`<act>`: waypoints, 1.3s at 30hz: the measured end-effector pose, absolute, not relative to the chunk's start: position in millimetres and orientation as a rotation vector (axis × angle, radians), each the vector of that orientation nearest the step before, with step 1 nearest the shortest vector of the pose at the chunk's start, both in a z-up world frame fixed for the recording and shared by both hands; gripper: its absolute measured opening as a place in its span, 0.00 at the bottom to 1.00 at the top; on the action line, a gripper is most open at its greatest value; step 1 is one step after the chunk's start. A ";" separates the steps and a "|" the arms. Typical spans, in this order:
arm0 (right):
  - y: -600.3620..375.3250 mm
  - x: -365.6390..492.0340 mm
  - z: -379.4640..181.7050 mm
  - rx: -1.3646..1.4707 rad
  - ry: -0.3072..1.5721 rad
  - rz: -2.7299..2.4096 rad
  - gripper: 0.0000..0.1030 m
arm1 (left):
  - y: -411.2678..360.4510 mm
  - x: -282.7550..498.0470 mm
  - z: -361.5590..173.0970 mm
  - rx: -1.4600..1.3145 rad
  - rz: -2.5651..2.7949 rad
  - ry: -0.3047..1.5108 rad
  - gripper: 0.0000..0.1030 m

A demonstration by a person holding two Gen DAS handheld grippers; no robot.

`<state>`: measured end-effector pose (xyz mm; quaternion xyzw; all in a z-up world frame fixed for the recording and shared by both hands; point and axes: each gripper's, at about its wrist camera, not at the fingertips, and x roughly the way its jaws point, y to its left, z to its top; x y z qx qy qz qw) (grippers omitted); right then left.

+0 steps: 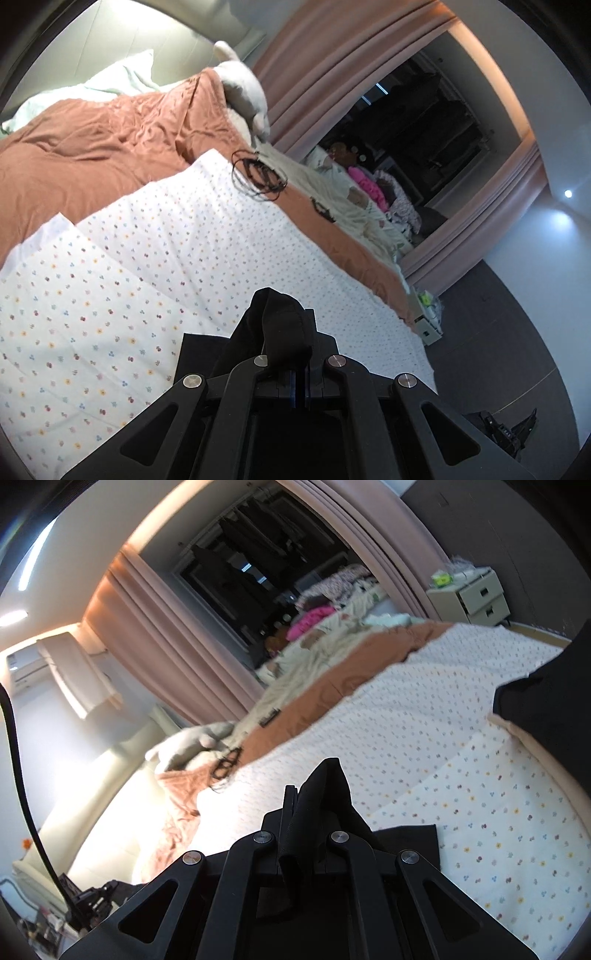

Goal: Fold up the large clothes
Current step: 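Lift the gripped jacket end with both tools and fold it over the jacket, then lower the folded end onto the jacket and open both tools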

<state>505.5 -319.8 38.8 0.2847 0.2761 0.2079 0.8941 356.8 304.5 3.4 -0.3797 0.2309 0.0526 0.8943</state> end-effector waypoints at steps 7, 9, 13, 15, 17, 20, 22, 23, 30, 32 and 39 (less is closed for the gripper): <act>-310.5 550.7 -11.1 0.591 0.661 0.397 0.04 | 313.9 404.9 -46.5 -0.792 0.151 0.571 0.02; -307.4 560.6 -22.5 0.588 0.680 0.388 0.04 | 316.7 416.6 -59.5 -0.796 0.163 0.596 0.02; -299.7 578.8 -41.5 0.570 0.732 0.351 0.05 | 320.6 438.9 -81.5 -0.800 0.187 0.656 0.02; -294.3 586.8 -47.0 0.534 0.762 0.312 0.20 | 322.0 449.6 -90.5 -0.803 0.195 0.705 0.04; -293.7 590.6 -49.0 0.539 0.764 0.320 0.61 | 323.6 457.3 -97.1 -0.827 0.184 0.747 0.15; -297.1 582.8 -43.7 0.536 0.712 0.315 0.85 | 322.5 452.8 -93.8 -0.832 0.172 0.712 0.53; -298.3 579.2 -41.3 0.516 0.709 0.316 0.85 | 321.2 443.3 -85.5 -0.804 0.194 0.668 0.71; -299.9 577.1 -41.9 0.516 0.717 0.314 0.85 | 321.2 438.9 -82.0 -0.797 0.197 0.655 0.72; -319.9 553.9 -58.0 0.495 0.790 0.251 0.85 | 321.0 404.9 -91.7 -0.771 0.229 0.713 0.72; -324.4 547.0 -64.5 0.471 0.819 0.228 0.85 | 321.7 390.4 -101.6 -0.753 0.253 0.746 0.72; -341.1 519.6 -94.8 0.407 0.931 0.175 0.85 | 316.8 344.3 -132.6 -0.745 0.275 0.846 0.67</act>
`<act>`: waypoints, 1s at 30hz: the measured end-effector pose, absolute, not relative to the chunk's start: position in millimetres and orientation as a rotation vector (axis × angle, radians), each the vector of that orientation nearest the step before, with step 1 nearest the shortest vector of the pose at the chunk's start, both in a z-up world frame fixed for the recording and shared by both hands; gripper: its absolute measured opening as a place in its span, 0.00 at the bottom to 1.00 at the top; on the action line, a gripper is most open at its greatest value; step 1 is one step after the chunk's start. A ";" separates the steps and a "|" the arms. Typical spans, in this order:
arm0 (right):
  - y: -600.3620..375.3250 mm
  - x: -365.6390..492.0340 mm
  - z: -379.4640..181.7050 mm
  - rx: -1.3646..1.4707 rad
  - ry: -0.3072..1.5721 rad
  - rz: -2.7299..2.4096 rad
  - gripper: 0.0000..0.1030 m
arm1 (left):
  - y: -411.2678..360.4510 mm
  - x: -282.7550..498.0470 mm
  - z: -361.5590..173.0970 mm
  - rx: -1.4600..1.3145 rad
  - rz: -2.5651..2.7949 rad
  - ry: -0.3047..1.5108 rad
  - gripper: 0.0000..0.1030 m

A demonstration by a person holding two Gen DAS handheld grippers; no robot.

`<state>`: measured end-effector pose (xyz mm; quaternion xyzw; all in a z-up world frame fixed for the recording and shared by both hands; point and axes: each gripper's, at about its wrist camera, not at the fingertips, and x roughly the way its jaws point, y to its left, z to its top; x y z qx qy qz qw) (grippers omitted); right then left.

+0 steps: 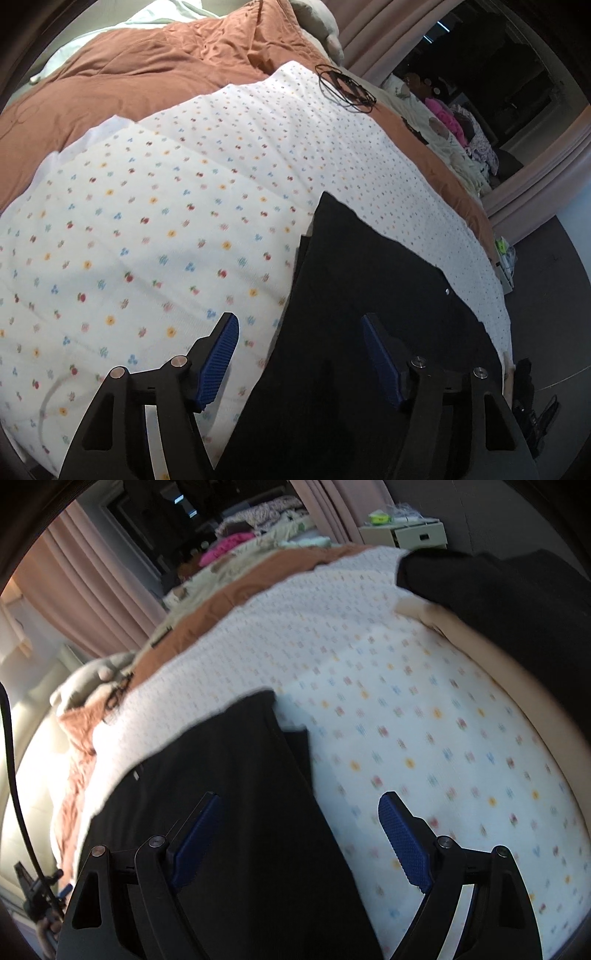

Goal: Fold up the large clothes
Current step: 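Lower the folded end onto the jacket and open both tools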

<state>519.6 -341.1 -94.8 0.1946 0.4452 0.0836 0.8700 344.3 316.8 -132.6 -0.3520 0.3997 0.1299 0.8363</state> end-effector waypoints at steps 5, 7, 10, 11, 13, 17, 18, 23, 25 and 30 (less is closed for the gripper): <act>-343.8 497.4 -114.3 0.362 1.008 0.173 0.83 | 308.2 321.0 -150.6 -0.748 0.267 0.906 0.57; -345.5 490.2 -120.4 0.358 1.027 0.177 0.71 | 305.0 315.4 -156.1 -0.748 0.259 0.927 0.51; -346.5 479.6 -129.8 0.365 1.058 0.197 0.32 | 300.5 309.9 -161.7 -0.753 0.243 0.948 0.31; -346.6 475.9 -131.1 0.367 1.057 0.207 0.10 | 299.3 309.2 -162.6 -0.755 0.233 0.947 0.26; -346.2 470.1 -130.9 0.358 1.042 0.216 0.05 | 295.7 312.0 -160.6 -0.745 0.216 0.937 0.12; -350.0 459.0 -120.8 0.342 0.984 0.204 0.02 | 290.4 319.3 -156.1 -0.717 0.208 0.915 0.03; -353.7 457.4 -119.1 0.350 0.975 0.197 0.02 | 290.7 321.5 -156.5 -0.724 0.207 0.913 0.03; -361.3 451.9 -118.6 0.378 0.995 0.172 0.02 | 292.1 331.7 -161.6 -0.747 0.212 0.924 0.02; -357.9 450.8 -115.1 0.353 1.014 0.141 0.02 | 293.9 331.0 -163.6 -0.767 0.217 0.928 0.03; -356.6 440.0 -96.4 0.331 0.984 0.110 0.44 | 299.0 315.9 -160.4 -0.803 0.207 0.915 0.04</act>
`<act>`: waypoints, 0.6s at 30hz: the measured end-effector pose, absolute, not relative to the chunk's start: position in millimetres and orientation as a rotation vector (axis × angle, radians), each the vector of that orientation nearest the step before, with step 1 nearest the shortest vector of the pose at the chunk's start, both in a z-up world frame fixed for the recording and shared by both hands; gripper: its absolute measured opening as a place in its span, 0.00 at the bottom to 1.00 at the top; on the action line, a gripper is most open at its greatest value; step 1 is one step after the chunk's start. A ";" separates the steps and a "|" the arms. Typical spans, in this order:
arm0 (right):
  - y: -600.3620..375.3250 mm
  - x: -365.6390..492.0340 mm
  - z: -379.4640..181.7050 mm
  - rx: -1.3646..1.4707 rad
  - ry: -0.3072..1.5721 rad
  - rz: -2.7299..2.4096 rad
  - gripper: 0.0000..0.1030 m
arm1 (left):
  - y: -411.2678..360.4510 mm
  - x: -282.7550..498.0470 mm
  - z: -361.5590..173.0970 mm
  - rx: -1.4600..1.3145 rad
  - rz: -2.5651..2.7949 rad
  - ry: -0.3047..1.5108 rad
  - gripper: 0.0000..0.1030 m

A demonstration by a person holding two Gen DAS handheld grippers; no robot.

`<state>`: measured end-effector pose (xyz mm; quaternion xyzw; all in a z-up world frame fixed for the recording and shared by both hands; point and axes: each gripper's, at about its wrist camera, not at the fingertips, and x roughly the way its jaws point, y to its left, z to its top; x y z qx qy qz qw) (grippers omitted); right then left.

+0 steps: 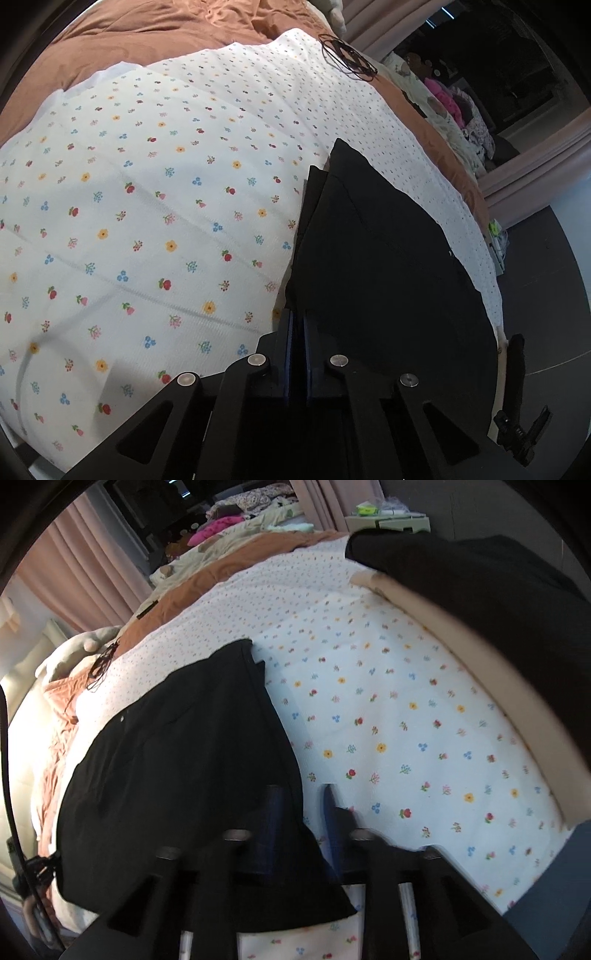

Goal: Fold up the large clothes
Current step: 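Lower the folded end onto the jacket and open both tools, then close both tools on the edge of the folded jacket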

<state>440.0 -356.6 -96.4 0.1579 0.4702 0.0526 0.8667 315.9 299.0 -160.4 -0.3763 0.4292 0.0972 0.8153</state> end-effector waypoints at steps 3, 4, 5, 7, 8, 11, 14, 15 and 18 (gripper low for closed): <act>-348.0 433.4 -86.3 0.313 0.966 0.131 0.45 | 298.2 303.3 -159.2 -0.801 0.205 0.923 0.15; -343.4 431.5 -84.0 0.310 0.968 0.141 0.45 | 298.2 299.0 -159.2 -0.811 0.199 0.921 0.25; -338.0 429.5 -81.8 0.310 0.971 0.153 0.45 | 299.2 293.2 -159.3 -0.825 0.194 0.918 0.33; -325.6 426.7 -78.0 0.306 0.975 0.180 0.45 | 301.5 280.4 -158.0 -0.848 0.191 0.897 0.63; -316.5 424.6 -75.0 0.297 0.975 0.199 0.45 | 302.5 273.8 -156.4 -0.857 0.190 0.879 0.64; -290.0 418.1 -67.1 0.267 0.976 0.251 0.45 | 306.7 254.6 -156.2 -0.892 0.186 0.855 0.64; -262.7 412.6 -62.2 0.240 0.985 0.297 0.45 | 310.3 236.8 -160.6 -0.934 0.184 0.846 0.64; -253.8 410.8 -61.1 0.232 0.989 0.311 0.45 | 310.9 233.0 -162.1 -0.944 0.182 0.846 0.64; -230.8 405.6 -60.4 0.217 1.004 0.348 0.45 | 310.5 219.6 -167.4 -0.976 0.161 0.843 0.64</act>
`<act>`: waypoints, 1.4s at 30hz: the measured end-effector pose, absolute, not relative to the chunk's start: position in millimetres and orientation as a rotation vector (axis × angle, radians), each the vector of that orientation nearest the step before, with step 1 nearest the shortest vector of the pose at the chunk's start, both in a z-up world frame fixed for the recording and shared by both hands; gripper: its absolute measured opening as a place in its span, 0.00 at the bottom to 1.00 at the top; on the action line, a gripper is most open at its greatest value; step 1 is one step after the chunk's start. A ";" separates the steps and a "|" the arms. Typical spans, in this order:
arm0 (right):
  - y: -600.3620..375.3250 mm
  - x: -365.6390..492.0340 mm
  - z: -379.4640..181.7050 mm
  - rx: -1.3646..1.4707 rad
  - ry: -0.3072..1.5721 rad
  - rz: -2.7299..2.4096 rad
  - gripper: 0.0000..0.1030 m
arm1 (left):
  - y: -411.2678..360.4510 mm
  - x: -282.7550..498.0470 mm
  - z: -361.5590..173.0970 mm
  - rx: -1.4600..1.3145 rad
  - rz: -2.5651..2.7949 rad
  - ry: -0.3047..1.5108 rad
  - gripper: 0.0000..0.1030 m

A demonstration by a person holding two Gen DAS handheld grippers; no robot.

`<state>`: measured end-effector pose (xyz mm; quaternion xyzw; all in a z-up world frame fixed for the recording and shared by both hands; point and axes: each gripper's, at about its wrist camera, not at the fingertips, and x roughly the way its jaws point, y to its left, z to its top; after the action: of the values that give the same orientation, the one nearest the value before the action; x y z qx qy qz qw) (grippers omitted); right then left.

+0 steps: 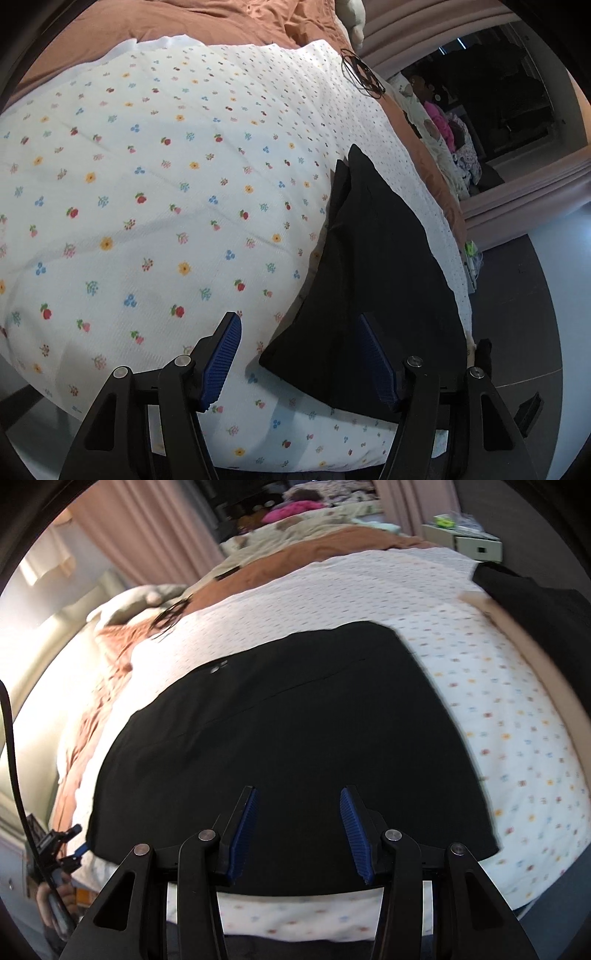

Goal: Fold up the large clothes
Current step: 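Close both tools on the edge of the folded jacket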

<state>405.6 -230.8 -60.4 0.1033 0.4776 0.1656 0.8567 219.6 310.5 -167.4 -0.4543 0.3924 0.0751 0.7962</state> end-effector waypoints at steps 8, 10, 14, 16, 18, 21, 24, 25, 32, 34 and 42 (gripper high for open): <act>-161.4 389.7 -69.9 0.131 1.084 0.450 0.45 | 301.9 211.7 -183.5 -1.021 0.094 0.864 0.64; -145.4 386.0 -73.9 0.108 1.109 0.475 0.45 | 298.8 215.0 -185.6 -1.036 0.068 0.863 0.64; -116.7 377.7 -79.8 0.063 1.145 0.528 0.45 | 291.4 233.9 -192.5 -1.045 0.022 0.875 0.49; -102.1 372.9 -83.9 0.036 1.169 0.557 0.45 | 291.0 240.0 -195.3 -1.050 0.046 0.880 0.37; -90.6 372.3 -88.6 0.016 1.192 0.581 0.45 | 290.1 241.7 -194.8 -1.049 0.046 0.867 0.33; -72.2 371.9 -102.3 -0.050 1.227 0.596 0.44 | 289.1 239.5 -194.9 -1.042 0.048 0.851 0.29; -62.4 384.8 -116.9 -0.082 1.253 0.568 0.39 | 288.6 234.7 -195.0 -1.041 0.054 0.833 0.25; -58.1 389.4 -118.7 -0.083 1.257 0.559 0.38 | 288.7 233.8 -195.5 -1.046 0.055 0.829 0.25; -32.9 435.9 -132.3 -0.151 1.260 0.521 0.16 | 289.0 230.0 -196.6 -1.059 0.067 0.821 0.24; -26.7 449.7 -134.6 -0.161 1.258 0.511 0.14 | 289.3 228.8 -196.7 -1.065 0.073 0.823 0.24; -12.5 501.6 -133.0 -0.151 1.217 0.459 0.08 | 288.3 227.0 -196.3 -1.070 0.098 0.824 0.24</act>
<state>501.6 -12.5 -133.0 -0.0701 0.5657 0.2137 0.7933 227.0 288.3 -196.3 -0.4951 0.3814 0.0453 0.7793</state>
